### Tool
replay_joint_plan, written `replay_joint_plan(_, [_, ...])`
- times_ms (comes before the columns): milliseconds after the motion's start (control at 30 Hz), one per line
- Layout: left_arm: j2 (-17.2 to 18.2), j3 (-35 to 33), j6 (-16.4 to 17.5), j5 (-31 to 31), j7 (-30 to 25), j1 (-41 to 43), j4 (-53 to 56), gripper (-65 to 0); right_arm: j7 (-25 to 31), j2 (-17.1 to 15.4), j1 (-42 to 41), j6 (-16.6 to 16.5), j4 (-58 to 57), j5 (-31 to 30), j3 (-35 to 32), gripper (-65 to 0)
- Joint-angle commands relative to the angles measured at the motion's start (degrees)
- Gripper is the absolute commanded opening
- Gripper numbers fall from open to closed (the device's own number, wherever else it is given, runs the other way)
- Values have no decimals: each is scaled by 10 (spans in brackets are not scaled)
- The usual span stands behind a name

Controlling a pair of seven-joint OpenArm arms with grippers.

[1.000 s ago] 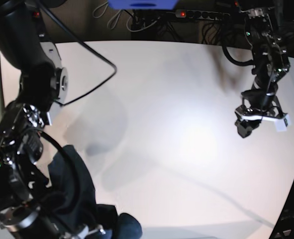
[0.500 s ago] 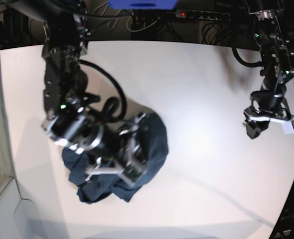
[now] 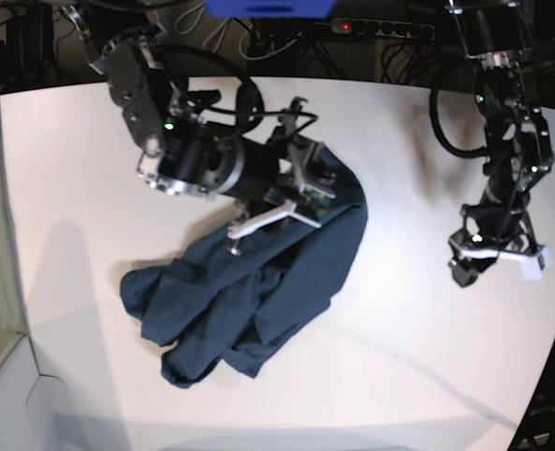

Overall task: Layout the t-shirt on the table in an organized manner, then fold the t-shirt properly
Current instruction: 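Grasp opposite ends of the shirt with both grippers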

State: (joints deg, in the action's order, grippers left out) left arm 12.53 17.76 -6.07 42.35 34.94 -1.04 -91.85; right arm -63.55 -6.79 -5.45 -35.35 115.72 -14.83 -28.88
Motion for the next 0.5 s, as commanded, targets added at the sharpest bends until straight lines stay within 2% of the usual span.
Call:
replay_joint_plan(0, [5,-19,2,8,-10,-37,10,-346,15,-5,-12,-1,10,-6,11,-373])
replay_joint_plan(100, [-4,-93,1,7,-12,-118,93,-323,15,-20,-13,-1,10,-8,40,-373])
replay_joint_plan(200, [-44,-140,-1,2,-23,-199,202,-319,15,-37,-13,-1,10,-8,74,-373])
replay_joint_plan(367, [-93,-179,1,2,-77,-286,384,-318,15,-64,-7,-1,11,-8,106,-373])
replay_joint_plan(467, [-102,-232,1,2,-133,-314,457,-318,14,-73,6,-1,11,-8,126,-373])
